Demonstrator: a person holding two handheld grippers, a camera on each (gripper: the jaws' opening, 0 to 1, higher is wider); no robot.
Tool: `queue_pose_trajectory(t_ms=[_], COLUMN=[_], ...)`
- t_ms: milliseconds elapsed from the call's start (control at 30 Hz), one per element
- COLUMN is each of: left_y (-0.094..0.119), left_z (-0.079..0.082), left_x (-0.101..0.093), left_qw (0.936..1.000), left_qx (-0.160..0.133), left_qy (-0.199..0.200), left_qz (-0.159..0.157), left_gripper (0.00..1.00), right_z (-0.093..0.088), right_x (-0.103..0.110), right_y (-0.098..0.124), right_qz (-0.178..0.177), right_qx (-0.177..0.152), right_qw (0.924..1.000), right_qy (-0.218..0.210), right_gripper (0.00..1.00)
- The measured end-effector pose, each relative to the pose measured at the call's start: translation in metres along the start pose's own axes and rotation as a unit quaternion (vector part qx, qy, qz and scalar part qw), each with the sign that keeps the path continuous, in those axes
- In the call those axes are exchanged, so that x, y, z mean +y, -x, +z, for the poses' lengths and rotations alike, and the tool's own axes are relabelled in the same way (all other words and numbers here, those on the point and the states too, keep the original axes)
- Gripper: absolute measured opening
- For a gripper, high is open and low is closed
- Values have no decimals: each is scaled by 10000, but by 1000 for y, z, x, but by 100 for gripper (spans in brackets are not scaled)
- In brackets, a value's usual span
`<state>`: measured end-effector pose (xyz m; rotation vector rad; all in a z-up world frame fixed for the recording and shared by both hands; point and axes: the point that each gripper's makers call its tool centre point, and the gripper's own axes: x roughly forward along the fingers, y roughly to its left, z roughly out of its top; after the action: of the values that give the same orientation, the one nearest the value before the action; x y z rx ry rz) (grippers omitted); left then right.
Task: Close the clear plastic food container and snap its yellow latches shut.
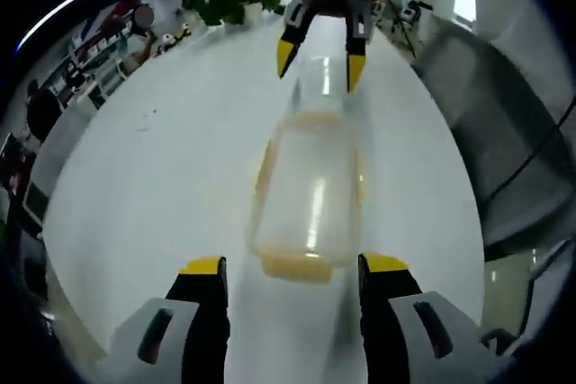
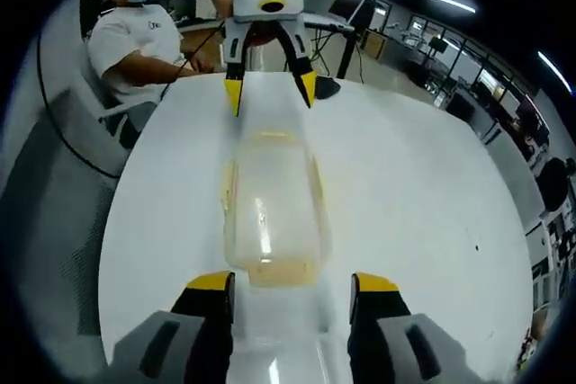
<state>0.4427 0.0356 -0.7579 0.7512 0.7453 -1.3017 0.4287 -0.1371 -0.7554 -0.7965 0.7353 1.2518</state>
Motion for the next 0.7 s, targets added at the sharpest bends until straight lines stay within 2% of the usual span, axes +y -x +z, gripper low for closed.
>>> queue_pose_trajectory(t_ms=[200,333,700], left_y=[-6,-9,-22], left_z=[-11,-10,-22], left_x=[1,-1,-1], left_qw=[9998,9997,9983], left_qx=[140,83,334], left_qy=[-119,-173,-369], left_qz=[-81,-152,-308], left_gripper=[53,52,47], right_z=[0,-1,-11], right_x=[5,11,11], right_y=[-14,-20,-32], right_qz=[230,457,488], right_qx=[188,270,581], right_qw=[9995,9986,9968], right_qy=[57,-11,264], right_gripper=[44,45,43])
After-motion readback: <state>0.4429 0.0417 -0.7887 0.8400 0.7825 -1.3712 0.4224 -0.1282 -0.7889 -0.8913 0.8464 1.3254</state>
